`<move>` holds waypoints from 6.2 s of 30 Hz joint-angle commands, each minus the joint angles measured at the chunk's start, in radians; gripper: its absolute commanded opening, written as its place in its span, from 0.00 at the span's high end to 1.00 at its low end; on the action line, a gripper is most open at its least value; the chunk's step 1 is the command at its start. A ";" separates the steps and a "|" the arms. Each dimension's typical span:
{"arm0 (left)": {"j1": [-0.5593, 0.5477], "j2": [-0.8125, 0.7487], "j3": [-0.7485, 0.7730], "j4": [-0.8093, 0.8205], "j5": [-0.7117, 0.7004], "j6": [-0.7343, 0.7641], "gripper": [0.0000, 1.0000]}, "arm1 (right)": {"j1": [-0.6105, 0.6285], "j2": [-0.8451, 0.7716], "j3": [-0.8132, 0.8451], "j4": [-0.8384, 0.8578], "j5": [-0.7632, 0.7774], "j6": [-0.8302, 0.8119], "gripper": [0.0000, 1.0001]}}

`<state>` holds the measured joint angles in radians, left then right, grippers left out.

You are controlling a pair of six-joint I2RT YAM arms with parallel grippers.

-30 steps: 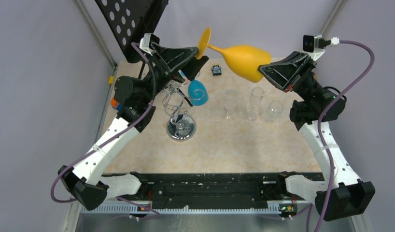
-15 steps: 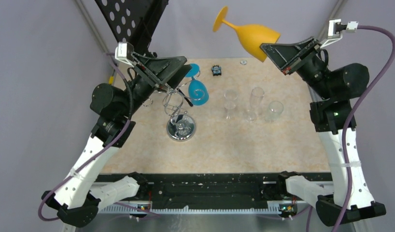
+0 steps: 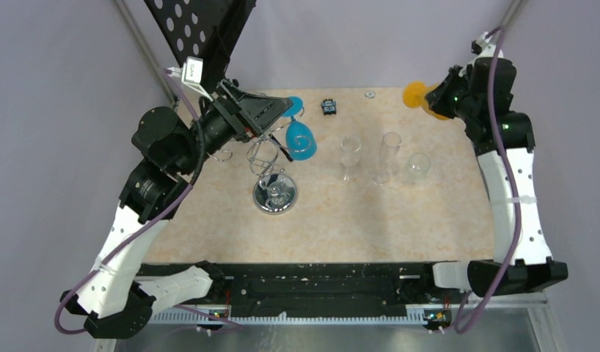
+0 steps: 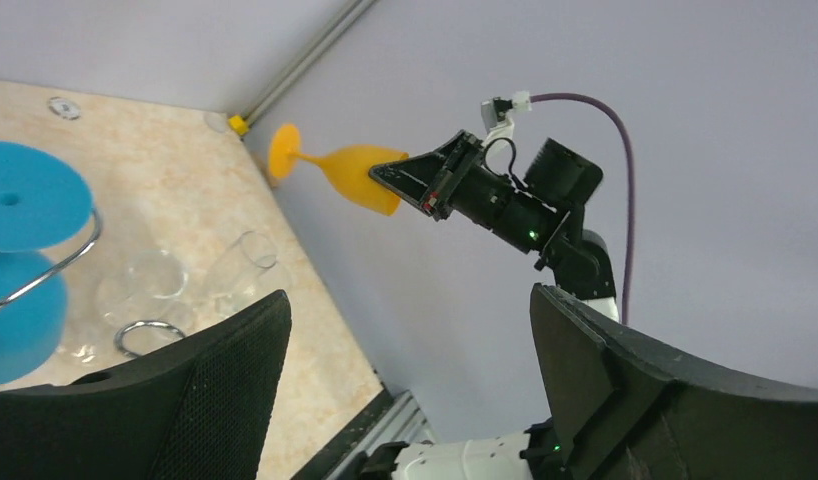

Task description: Take the wine glass off the wine glass rack

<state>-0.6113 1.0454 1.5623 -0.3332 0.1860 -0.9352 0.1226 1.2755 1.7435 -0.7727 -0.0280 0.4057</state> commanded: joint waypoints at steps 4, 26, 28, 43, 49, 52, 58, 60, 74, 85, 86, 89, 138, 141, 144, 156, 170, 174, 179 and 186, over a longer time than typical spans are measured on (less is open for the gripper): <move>0.000 0.010 0.075 -0.149 -0.067 0.176 0.08 | -0.118 0.053 -0.093 -0.144 0.242 -0.100 1.00; 0.001 0.060 0.168 -0.254 -0.107 0.345 0.06 | -0.224 0.302 -0.251 -0.181 0.231 -0.125 1.00; 0.001 0.065 0.169 -0.254 -0.104 0.345 0.06 | -0.224 0.306 -0.261 -0.179 0.225 -0.126 1.00; 0.004 0.075 0.176 -0.259 -0.120 0.343 0.06 | -0.224 0.325 -0.225 -0.193 0.204 -0.134 0.75; 0.008 0.094 0.192 -0.271 -0.135 0.349 0.06 | -0.224 0.280 -0.182 -0.197 0.223 -0.124 0.67; 0.008 0.115 0.208 -0.278 -0.148 0.350 0.06 | -0.224 0.246 -0.160 -0.195 0.223 -0.118 0.64; 0.022 0.206 0.266 -0.322 -0.218 0.334 0.16 | -0.224 0.153 -0.147 -0.161 0.153 -0.089 0.62; 0.030 0.248 0.299 -0.353 -0.225 0.321 0.22 | -0.224 0.115 -0.163 -0.141 0.104 -0.071 0.62; 0.091 0.423 0.374 -0.489 -0.347 0.323 0.40 | -0.224 -0.021 -0.305 -0.082 -0.032 -0.048 0.63; 0.131 0.504 0.415 -0.552 -0.336 0.350 0.39 | -0.220 -0.023 -0.311 -0.065 -0.079 -0.039 0.64; 0.134 0.516 0.433 -0.560 -0.317 0.351 0.42 | -0.218 -0.023 -0.309 -0.064 -0.079 -0.040 0.64; 0.140 0.536 0.455 -0.571 -0.281 0.344 0.50 | -0.213 -0.022 -0.310 -0.062 -0.080 -0.040 0.63; 0.260 0.390 0.120 -0.163 0.113 -0.016 1.00 | -0.203 -0.054 -0.328 -0.050 -0.090 -0.034 0.64; 0.261 0.397 0.129 -0.201 0.081 0.002 0.93 | -0.202 -0.054 -0.329 -0.048 -0.096 -0.034 0.64; 0.260 0.395 0.127 -0.231 0.042 0.028 0.80 | -0.202 -0.053 -0.330 -0.046 -0.103 -0.033 0.64; 0.234 0.416 0.157 -0.339 -0.081 0.113 0.52 | -0.199 -0.051 -0.337 -0.036 -0.127 -0.027 0.64; 0.195 0.420 0.146 -0.372 -0.121 0.148 0.44 | -0.199 -0.053 -0.342 -0.028 -0.131 -0.026 0.64; 0.193 0.408 0.100 -0.304 -0.076 0.100 0.42 | -0.199 -0.056 -0.345 -0.028 -0.133 -0.026 0.64; 0.193 0.402 0.073 -0.250 -0.038 0.034 0.42 | -0.199 -0.060 -0.345 -0.027 -0.132 -0.026 0.64; 0.183 0.409 0.118 -0.308 -0.105 0.055 0.42 | -0.199 -0.062 -0.349 -0.025 -0.134 -0.027 0.64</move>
<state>-0.4084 1.4528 1.6608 -0.5842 0.1020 -0.8696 -0.0868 1.2446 1.3983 -0.8299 -0.1547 0.3710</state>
